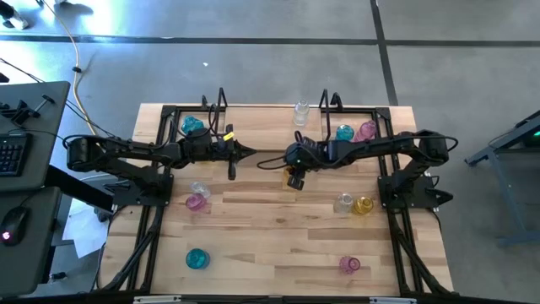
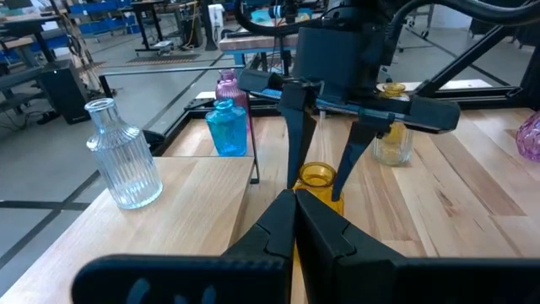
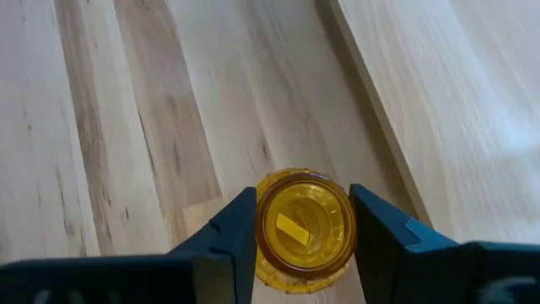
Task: Sort vases onto shelf
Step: Put the bottom yellow vase on the shelf
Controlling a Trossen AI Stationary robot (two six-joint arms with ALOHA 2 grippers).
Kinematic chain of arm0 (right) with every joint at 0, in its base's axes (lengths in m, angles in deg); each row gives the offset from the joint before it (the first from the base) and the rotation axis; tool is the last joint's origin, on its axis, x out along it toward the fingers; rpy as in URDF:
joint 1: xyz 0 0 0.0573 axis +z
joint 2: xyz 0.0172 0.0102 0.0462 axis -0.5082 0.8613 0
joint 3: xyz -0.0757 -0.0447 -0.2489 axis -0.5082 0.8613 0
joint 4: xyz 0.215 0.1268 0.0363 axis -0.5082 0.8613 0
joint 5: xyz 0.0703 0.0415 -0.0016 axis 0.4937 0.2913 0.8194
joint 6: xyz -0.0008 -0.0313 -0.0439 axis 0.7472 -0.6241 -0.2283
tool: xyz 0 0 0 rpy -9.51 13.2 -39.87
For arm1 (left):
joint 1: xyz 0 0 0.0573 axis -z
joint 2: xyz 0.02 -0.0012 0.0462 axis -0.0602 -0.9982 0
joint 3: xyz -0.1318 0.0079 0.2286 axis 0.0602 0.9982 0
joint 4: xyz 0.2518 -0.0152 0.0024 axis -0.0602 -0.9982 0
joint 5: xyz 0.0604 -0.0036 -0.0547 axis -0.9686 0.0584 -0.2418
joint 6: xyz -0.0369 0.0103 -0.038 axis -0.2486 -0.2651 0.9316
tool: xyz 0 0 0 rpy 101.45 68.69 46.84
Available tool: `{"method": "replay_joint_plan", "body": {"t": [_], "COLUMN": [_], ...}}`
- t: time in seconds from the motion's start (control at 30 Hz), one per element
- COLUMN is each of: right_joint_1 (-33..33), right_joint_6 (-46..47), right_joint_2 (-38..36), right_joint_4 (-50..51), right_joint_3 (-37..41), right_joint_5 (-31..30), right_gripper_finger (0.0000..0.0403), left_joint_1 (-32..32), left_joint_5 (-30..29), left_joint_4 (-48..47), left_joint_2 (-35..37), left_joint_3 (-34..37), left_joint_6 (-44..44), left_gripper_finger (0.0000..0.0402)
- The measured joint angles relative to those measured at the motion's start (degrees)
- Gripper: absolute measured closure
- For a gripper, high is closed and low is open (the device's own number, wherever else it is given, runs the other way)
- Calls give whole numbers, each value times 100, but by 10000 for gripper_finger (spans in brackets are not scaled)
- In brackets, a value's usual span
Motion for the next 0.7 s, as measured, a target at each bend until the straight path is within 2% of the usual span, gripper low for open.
{"method": "replay_joint_plan", "body": {"t": [0.27,0.43,0.7], "right_joint_1": [-14,-89,-990], "right_joint_6": [-207,-257,-665], "right_joint_2": [13,13,13], "right_joint_4": [-158,-56,-150], "right_joint_3": [-49,-523,-1444], "right_joint_5": [331,527,480], "right_gripper_finger": [283,283,283], "left_joint_1": [-2,-2,-2], "left_joint_5": [0,0,0], "left_joint_4": [-2,0,22], "left_joint_2": [0,0,0], "left_joint_3": [0,-1,0], "left_joint_6": [0,0,0], "left_gripper_finger": [402,402,402]}}
